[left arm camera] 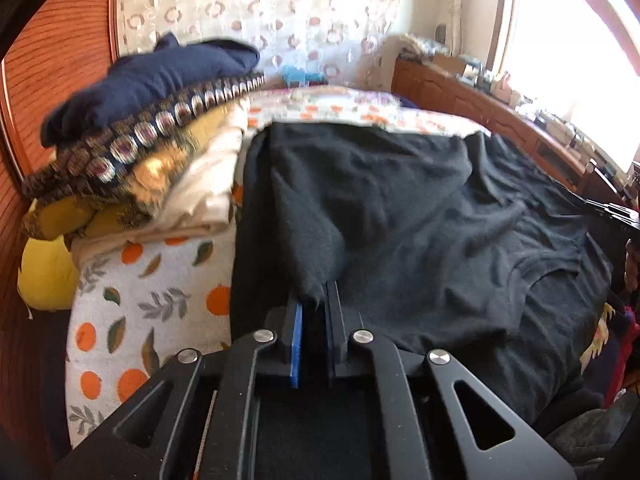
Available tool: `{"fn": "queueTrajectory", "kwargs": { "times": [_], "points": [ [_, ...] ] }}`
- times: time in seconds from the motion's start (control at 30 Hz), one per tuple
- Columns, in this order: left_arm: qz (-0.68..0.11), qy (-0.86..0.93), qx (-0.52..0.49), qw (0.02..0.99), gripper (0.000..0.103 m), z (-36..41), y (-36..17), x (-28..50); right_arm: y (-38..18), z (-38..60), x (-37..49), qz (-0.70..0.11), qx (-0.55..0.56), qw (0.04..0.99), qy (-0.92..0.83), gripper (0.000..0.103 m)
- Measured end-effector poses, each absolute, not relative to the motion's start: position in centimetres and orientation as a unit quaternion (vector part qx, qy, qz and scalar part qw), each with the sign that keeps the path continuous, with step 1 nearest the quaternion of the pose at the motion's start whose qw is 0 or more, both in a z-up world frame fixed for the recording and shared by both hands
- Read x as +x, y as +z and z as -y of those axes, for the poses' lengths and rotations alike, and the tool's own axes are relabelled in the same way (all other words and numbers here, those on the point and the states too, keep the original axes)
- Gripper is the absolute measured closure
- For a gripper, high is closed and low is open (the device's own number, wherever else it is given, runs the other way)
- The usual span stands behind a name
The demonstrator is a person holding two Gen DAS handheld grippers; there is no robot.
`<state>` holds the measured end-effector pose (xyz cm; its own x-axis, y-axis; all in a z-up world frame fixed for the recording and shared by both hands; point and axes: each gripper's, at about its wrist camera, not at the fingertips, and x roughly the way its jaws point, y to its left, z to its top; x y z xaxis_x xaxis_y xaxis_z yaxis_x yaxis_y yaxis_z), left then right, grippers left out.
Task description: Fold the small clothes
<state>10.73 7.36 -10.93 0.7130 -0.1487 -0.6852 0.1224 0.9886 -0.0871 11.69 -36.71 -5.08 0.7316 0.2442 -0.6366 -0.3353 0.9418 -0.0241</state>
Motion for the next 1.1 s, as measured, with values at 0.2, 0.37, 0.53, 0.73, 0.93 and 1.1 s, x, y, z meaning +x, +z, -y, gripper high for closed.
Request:
{"fn": "queueTrajectory", "kwargs": {
  "times": [0.2, 0.37, 0.53, 0.73, 0.93, 1.1],
  "points": [
    [-0.351, -0.077, -0.024, 0.933, 0.094, -7.5, -9.5, 9.8, -3.0, 36.5, 10.1, -0.296, -0.073, 0.938, 0.162, 0.093],
    [-0.324, -0.097, -0.037, 0.94, 0.095, -7.5, -6.8, 7.9, -2.1, 36.3, 8.3, -0.282, -0.074, 0.941, 0.17, 0.094],
    [-0.302, -0.109, -0.043, 0.946, 0.095, -7.3, -4.9, 5.5, -0.9, 36.5, 5.9, -0.271, -0.089, 0.942, 0.177, 0.094],
    [-0.289, -0.109, -0.057, 0.949, 0.095, -8.1, -3.2, 3.5, 1.2, 38.2, 2.9, -0.253, -0.085, 0.947, 0.179, 0.094],
    [-0.335, -0.098, -0.062, 0.935, 0.095, -8.3, -6.9, 2.3, -1.3, 38.9, 0.7, -0.29, -0.085, 0.935, 0.186, 0.094],
    [-0.386, -0.092, -0.054, 0.916, 0.095, -7.7, -11.1, 2.8, -6.6, 39.0, 0.9, -0.357, -0.06, 0.913, 0.188, 0.094]
  ]
}}
